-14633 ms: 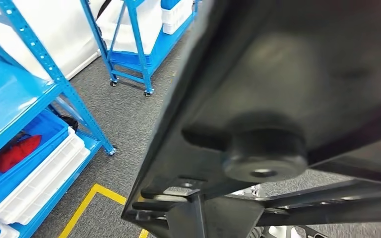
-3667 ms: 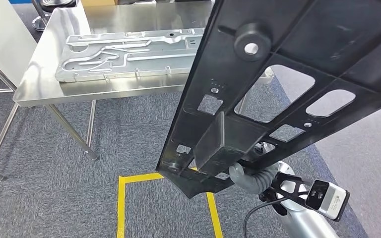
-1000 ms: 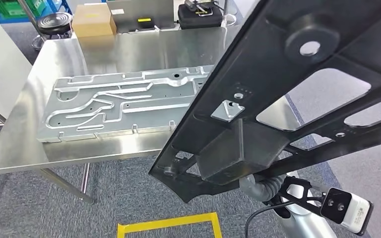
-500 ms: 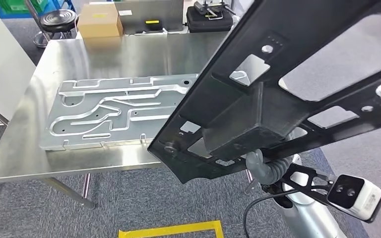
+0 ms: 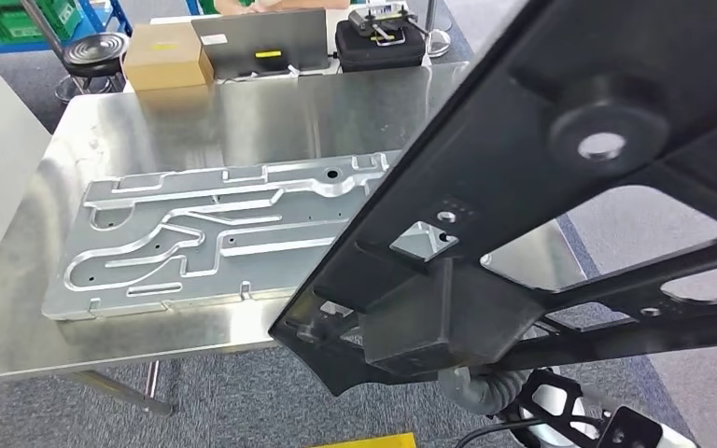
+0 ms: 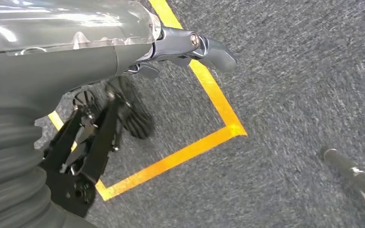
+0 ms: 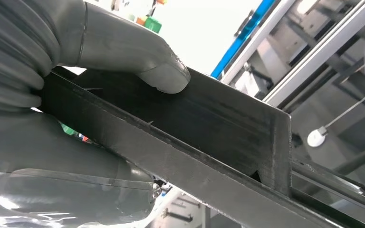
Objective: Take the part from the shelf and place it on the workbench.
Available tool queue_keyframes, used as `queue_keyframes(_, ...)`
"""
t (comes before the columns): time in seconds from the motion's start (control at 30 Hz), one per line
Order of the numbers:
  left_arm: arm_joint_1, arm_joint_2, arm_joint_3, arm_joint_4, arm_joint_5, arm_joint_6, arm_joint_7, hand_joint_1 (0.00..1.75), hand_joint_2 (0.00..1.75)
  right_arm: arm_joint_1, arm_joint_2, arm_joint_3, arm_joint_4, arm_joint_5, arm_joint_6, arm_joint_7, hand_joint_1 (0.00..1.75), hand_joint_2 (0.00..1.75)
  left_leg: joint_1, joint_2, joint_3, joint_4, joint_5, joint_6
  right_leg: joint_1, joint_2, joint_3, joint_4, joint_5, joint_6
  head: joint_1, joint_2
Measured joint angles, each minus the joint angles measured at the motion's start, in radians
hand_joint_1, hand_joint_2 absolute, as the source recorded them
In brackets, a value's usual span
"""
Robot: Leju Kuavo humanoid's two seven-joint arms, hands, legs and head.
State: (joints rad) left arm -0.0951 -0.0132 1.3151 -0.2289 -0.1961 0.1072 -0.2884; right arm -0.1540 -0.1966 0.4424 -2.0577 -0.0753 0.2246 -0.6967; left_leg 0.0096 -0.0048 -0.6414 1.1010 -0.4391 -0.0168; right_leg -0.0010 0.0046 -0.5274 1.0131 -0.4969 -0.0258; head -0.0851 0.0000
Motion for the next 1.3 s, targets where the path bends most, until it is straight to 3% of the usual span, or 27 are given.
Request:
queue_keyframes(0.07,0.0,0.0,0.006,0.0,-0.001,0.002,0.0,0.0,1.75,0.016,0.015,-0.011,0.003,0.006,0.003,0.0,1.75,1.75,-0.006,0.001,0.018,-0.063,0.015,0.008,0.001,0.001,0.004,0.002,-0.013,0.01,0.0,0.0)
queue_keyframes(0.2,0.001,-0.003,0.009,0.0,0.0,-0.001,-0.004,0.0,1.75,0.026,0.029,-0.026,0.012,0.003,-0.005,0.02,1.75,1.75,-0.002,0.001,0.036,-0.083,0.011,0.028,0.002,0.0,0.009,0.016,-0.04,0.033,0.0,0.0)
queue_keyframes(0.27,-0.003,-0.004,0.008,0.0,0.0,-0.011,-0.01,0.0,1.75,-0.006,0.035,-0.056,0.071,-0.01,-0.027,0.046,1.75,1.75,0.001,0.003,0.046,-0.09,0.008,0.035,-0.003,-0.001,-0.036,0.103,-0.082,0.043,0.0,0.0)
queue_keyframes(0.33,-0.009,-0.004,0.007,0.0,0.0,-0.023,-0.014,0.0,1.75,-0.067,0.04,-0.112,0.194,0.0,-0.053,0.062,1.75,1.75,0.001,0.004,0.051,-0.09,0.002,0.04,-0.008,-0.002,-0.117,0.228,-0.122,0.051,0.0,0.0)
queue_keyframes(0.37,-0.012,-0.004,0.006,0.0,-0.001,-0.027,-0.015,0.0,1.75,-0.097,0.042,-0.143,0.264,0.028,-0.077,0.071,1.75,1.75,0.001,0.003,0.053,-0.089,-0.001,0.041,-0.011,-0.002,-0.148,0.265,-0.119,0.054,0.0,0.0)
queue_keyframes(0.4,-0.014,-0.004,0.006,0.0,-0.001,-0.03,-0.016,0.0,1.75,-0.128,0.043,-0.171,0.328,0.077,-0.115,0.084,1.75,1.75,0.001,0.001,0.058,-0.088,-0.005,0.041,-0.014,-0.002,-0.16,0.264,-0.095,0.056,0.0,0.0)
queue_keyframes(0.47,-0.015,-0.004,0.006,0.0,-0.001,-0.033,-0.016,0.0,1.75,-0.194,0.044,-0.215,0.452,0.245,-0.24,0.128,1.75,1.75,0.001,-0.004,0.069,-0.085,-0.015,0.038,-0.017,-0.003,-0.134,0.16,-0.006,0.054,0.0,0.0)
queue_keyframes(0.53,-0.015,-0.004,0.006,0.0,0.0,-0.034,-0.017,0.0,1.75,-0.279,0.049,-0.241,0.564,0.446,-0.377,0.193,1.75,1.75,-0.002,-0.005,0.073,-0.08,-0.024,0.03,-0.013,-0.001,-0.098,0.054,0.051,0.047,0.0,0.0)
queue_keyframes(0.6,-0.018,-0.004,0.006,0.0,0.0,-0.034,-0.018,0.0,1.75,-0.363,0.057,-0.249,0.658,0.601,-0.464,0.263,1.75,1.75,-0.005,-0.004,0.068,-0.079,-0.026,0.021,-0.008,0.001,-0.092,0.025,0.055,0.039,0.0,0.0)
queue_keyframes(0.7,-0.02,-0.003,0.003,0.0,0.0,-0.034,-0.02,0.0,1.75,-0.467,0.075,-0.246,0.76,0.776,-0.519,0.364,1.75,1.75,-0.004,-0.003,0.065,-0.073,-0.036,0.005,-0.014,0.002,-0.088,0.013,0.056,0.024,0.0,0.0)
queue_keyframes(0.77,-0.022,-0.003,0.0,0.0,0.0,-0.035,-0.02,0.0,1.75,-0.546,0.096,-0.234,0.835,0.875,-0.528,0.412,1.75,1.75,-0.002,-0.002,0.027,0.006,-0.075,-0.005,-0.016,0.001,-0.081,0.006,0.057,0.013,0.0,0.0)
queue_keyframes(0.83,-0.024,-0.001,-0.002,0.0,-0.001,-0.036,-0.02,0.0,1.75,-0.622,0.121,-0.214,0.927,0.961,-0.529,0.441,1.75,1.75,0.001,-0.002,-0.05,0.144,-0.121,-0.012,-0.014,0.002,-0.077,0.006,0.053,0.005,0.0,0.0)
queue_keyframes(0.87,-0.024,0.0,-0.003,0.0,-0.001,-0.036,-0.02,0.0,1.75,-0.65,0.135,-0.202,0.974,1.003,-0.53,0.452,1.75,1.75,0.002,-0.002,-0.08,0.19,-0.126,-0.014,-0.013,0.002,-0.075,0.007,0.051,0.004,0.0,0.0)
queue_keyframes(0.9,-0.024,0.001,-0.004,0.0,-0.001,-0.037,-0.02,0.0,1.75,-0.674,0.147,-0.189,1.018,1.044,-0.53,0.463,1.75,1.75,0.002,-0.002,-0.094,0.201,-0.111,-0.015,-0.012,0.002,-0.071,0.008,0.048,0.003,0.0,0.0)
queue_keyframes(0.93,-0.024,0.001,-0.006,0.0,-0.001,-0.037,-0.021,0.0,1.75,-0.693,0.159,-0.175,1.058,1.085,-0.531,0.472,1.75,1.75,0.002,-0.002,-0.088,0.172,-0.079,-0.015,-0.012,0.002,-0.067,0.009,0.044,0.004,0.0,0.0)
queue_keyframes(1.0,-0.024,0.002,-0.012,0.0,0.0,-0.041,-0.023,0.0,1.75,-0.726,0.183,-0.142,1.129,1.155,-0.532,0.485,1.75,1.75,0.002,-0.001,-0.038,0.044,-0.001,-0.01,-0.01,0.002,-0.057,0.013,0.034,0.008,0.0,0.0)
queue_keyframes(1.03,-0.025,0.003,-0.014,0.0,0.0,-0.042,-0.024,0.0,1.75,-0.741,0.193,-0.125,1.161,1.179,-0.534,0.49,1.75,1.75,0.001,0.0,-0.014,-0.015,0.021,-0.006,-0.008,0.003,-0.056,0.015,0.03,0.012,0.0,0.0)
queue_keyframes(1.1,-0.027,0.005,-0.017,0.0,-0.001,-0.045,-0.025,0.0,1.75,-0.761,0.209,-0.099,1.212,1.202,-0.538,0.495,1.75,1.75,-0.003,-0.001,0.007,-0.064,0.027,0.003,-0.005,0.002,-0.058,0.017,0.027,0.021,0.0,0.0)
queue_keyframes(1.2,-0.026,0.005,-0.019,0.0,0.0,-0.047,-0.026,0.0,1.75,-0.772,0.222,-0.08,1.255,1.211,-0.54,0.498,1.75,1.75,0.0,-0.005,0.007,-0.074,0.028,0.017,-0.004,-0.003,-0.061,0.018,0.023,0.033,0.0,0.0)
queue_keyframes(1.23,-0.026,0.005,-0.02,0.0,0.0,-0.047,-0.026,0.0,1.75,-0.777,0.225,-0.076,1.265,1.216,-0.536,0.495,1.75,1.75,0.003,-0.005,0.009,-0.078,0.029,0.022,-0.004,-0.003,-0.068,0.036,0.01,0.038,0.0,0.0)
queue_keyframes(1.3,-0.026,0.005,-0.022,0.0,0.0,-0.049,-0.027,0.0,1.75,-0.793,0.231,-0.063,1.292,1.232,-0.511,0.476,1.75,1.75,0.005,-0.003,0.013,-0.082,0.028,0.03,-0.006,-0.003,-0.112,0.127,-0.038,0.046,0.0,0.0)
